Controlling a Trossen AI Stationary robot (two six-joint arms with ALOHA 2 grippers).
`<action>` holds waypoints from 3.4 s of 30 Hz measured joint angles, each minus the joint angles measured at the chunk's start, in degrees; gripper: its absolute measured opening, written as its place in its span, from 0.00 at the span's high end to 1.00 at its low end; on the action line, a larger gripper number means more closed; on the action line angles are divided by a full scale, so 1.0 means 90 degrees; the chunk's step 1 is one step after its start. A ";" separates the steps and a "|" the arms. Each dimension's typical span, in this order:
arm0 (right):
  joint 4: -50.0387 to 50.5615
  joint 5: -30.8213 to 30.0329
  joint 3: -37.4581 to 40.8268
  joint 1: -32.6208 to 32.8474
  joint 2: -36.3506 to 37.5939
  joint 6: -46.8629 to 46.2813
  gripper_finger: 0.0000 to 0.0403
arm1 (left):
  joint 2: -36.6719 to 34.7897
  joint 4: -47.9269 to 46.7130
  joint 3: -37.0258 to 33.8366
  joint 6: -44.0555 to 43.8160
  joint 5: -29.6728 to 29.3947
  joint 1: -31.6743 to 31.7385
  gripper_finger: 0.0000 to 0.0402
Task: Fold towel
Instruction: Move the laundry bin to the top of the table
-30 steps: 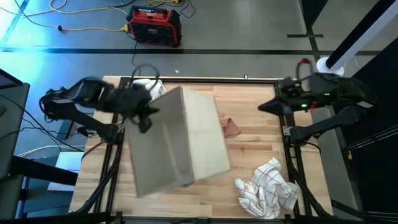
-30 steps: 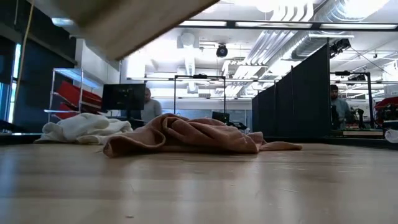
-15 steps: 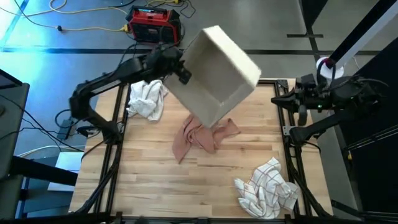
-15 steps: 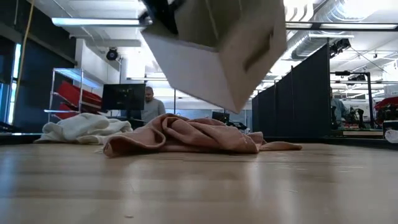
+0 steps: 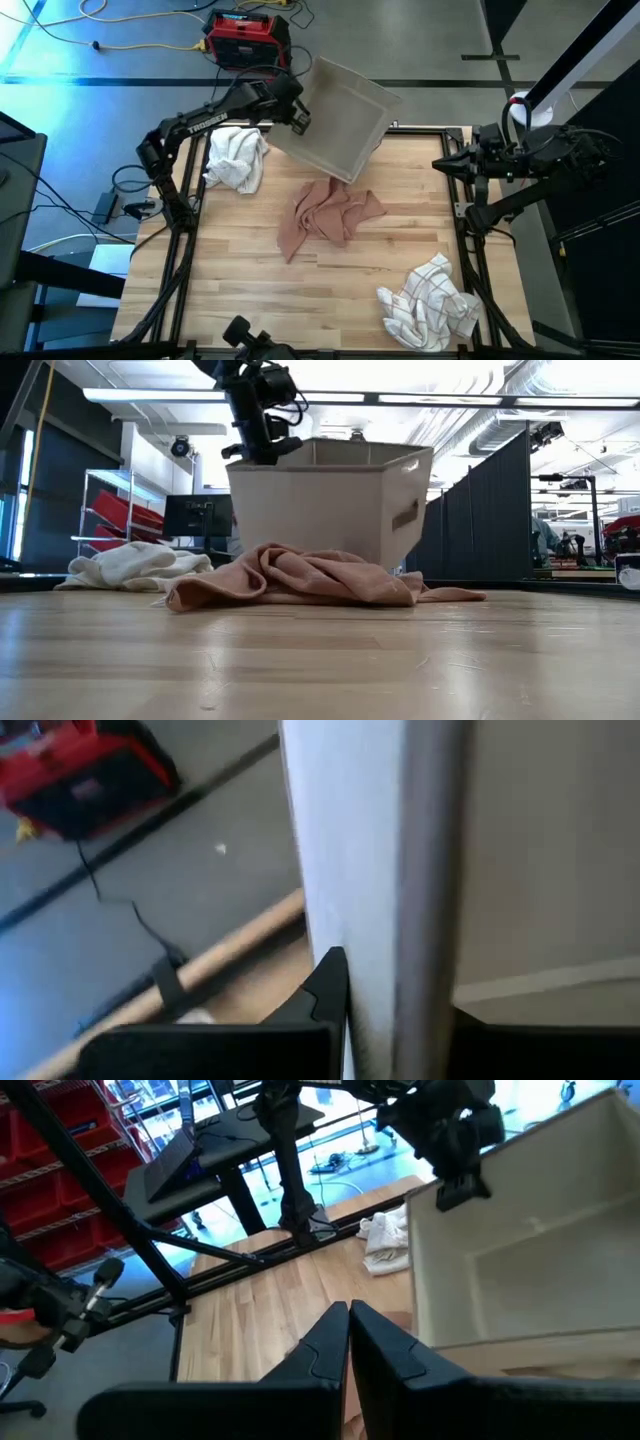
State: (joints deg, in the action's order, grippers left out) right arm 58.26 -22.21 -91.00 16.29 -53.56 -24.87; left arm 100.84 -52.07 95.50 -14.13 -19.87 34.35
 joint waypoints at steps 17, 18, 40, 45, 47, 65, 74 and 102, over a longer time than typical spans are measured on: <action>0.0264 -0.0055 0.0000 -0.0002 -0.0078 -0.0332 1.00 | -0.0334 -0.0109 0.0011 -0.0247 0.1070 -0.0072 0.55; 0.0337 -0.0143 0.0000 -0.0011 -0.0123 -0.0605 1.00 | -0.0459 -0.0163 0.0054 -0.0158 0.1077 -0.0108 0.55; 0.0984 0.0482 0.0000 -0.3791 -0.2447 -0.3102 0.77 | -0.3870 -0.2526 0.0103 0.2361 0.1530 -0.1035 0.57; 0.0609 0.0795 0.0000 -0.4552 -0.3147 -0.3066 0.60 | -0.3903 -0.3062 0.0085 0.3001 0.1461 -0.1032 0.57; 0.0513 0.1053 0.0000 -0.4709 -0.3424 -0.3117 0.55 | -0.3915 -0.3142 -0.0055 0.3033 0.1565 -0.1033 0.57; 0.0801 0.0691 0.0000 -0.5318 -0.5004 -0.2850 0.74 | -0.4454 -0.2567 -0.2400 0.2892 0.1596 -0.1039 0.57; -0.0021 0.0512 -0.0002 -0.5358 -0.4845 -0.0897 0.99 | -0.4646 -0.1143 -0.3082 0.1560 0.1798 -0.1078 0.57; -0.1660 -0.0402 -0.0002 -0.5931 -0.5018 -0.2023 1.00 | -0.4622 0.0766 -0.4786 -0.0083 0.0913 -0.1546 0.57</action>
State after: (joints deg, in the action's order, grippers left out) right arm 43.32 -25.83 -91.02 -37.09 -98.72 -43.08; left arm 59.24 -45.18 52.42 -14.87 -11.65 20.43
